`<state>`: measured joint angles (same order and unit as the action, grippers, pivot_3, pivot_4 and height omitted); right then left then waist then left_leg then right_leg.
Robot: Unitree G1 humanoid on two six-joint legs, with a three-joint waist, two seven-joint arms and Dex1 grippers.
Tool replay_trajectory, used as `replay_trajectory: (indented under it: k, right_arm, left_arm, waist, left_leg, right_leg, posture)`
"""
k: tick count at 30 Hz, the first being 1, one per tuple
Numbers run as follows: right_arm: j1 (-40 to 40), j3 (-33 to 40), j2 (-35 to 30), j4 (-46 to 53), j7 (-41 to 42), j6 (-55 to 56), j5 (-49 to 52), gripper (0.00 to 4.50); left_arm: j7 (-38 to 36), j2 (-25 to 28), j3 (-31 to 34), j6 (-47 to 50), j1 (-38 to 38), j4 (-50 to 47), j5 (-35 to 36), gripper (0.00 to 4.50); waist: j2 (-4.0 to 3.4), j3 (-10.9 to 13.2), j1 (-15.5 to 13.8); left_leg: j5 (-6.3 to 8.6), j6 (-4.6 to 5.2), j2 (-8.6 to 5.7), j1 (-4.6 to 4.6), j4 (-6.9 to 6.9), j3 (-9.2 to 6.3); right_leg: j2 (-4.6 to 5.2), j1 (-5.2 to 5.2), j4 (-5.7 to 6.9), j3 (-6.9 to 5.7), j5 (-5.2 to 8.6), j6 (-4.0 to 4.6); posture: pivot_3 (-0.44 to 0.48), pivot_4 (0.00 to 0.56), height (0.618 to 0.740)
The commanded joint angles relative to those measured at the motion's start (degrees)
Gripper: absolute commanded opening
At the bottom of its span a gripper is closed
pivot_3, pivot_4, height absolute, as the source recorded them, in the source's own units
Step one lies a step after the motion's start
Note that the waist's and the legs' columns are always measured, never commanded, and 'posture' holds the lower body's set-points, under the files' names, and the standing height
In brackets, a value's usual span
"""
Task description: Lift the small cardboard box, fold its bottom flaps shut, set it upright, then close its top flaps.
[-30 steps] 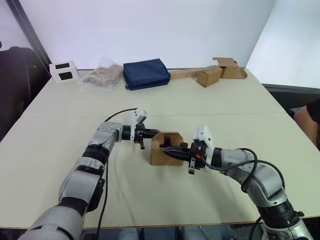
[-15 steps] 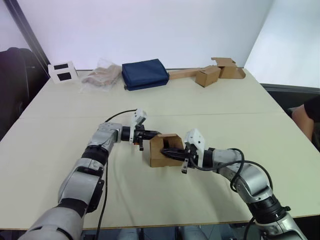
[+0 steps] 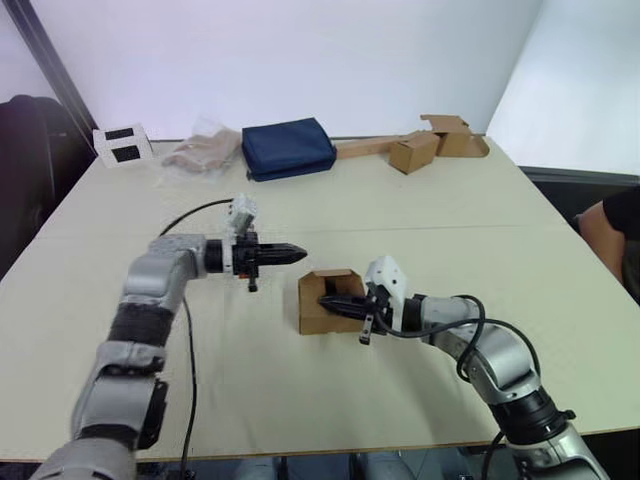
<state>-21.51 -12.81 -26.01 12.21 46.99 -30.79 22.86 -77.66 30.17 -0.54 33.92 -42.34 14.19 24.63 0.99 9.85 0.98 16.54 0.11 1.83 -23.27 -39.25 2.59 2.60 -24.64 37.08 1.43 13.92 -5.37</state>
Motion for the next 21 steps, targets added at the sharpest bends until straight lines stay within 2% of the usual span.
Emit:
replay_trajectory:
  k: [1,9,14,21]
  right_arm:
    - [-0.4,0.5,-0.2,-0.2,0.1,0.1,-0.6,0.0]
    - [-0.4,2.6,-0.4,1.0,-0.3,-1.0,0.6,0.0]
    - [-0.1,3.2,-0.6,2.9,-0.8,-1.8,0.7,0.0]
    - [-1.8,7.5,-1.6,10.9,-2.3,-5.6,4.5,0.0]
  left_arm:
    - [-2.4,3.1,-1.5,1.3,3.5,-9.2,2.2,0.09]
    - [0.2,1.1,-7.2,-3.8,6.6,-8.4,-1.9,0.09]
    - [0.9,0.3,-8.4,-5.6,6.6,-5.9,-2.6,0.09]
    - [0.9,0.3,-9.3,-6.2,7.4,-5.7,-2.7,0.09]
  waist:
    - [-0.01,0.0,-0.1]
    - [-0.01,0.0,-0.3]
    - [-0.01,0.0,-0.2]
    - [-0.01,0.0,-0.3]
  left_leg:
    - [0.0,-0.01,0.0,0.02,0.0,0.0]
    - [-0.01,-0.02,-0.03,0.07,0.0,0.05]
    - [-0.01,-0.02,-0.03,0.07,0.0,0.07]
    - [-0.01,-0.02,-0.03,0.03,0.0,0.06]
  right_leg:
    - [0.01,0.02,0.0,0.0,0.0,0.0]
    - [0.03,0.1,-0.05,0.01,0.06,0.1]
    - [0.01,0.09,-0.04,0.01,0.05,0.1]
    - [0.03,0.06,-0.07,0.01,0.01,0.02]
  posture:
    - [0.0,0.15,0.74]
    - [0.0,0.15,0.74]
    - [0.0,0.15,0.74]
    - [0.0,0.15,0.74]
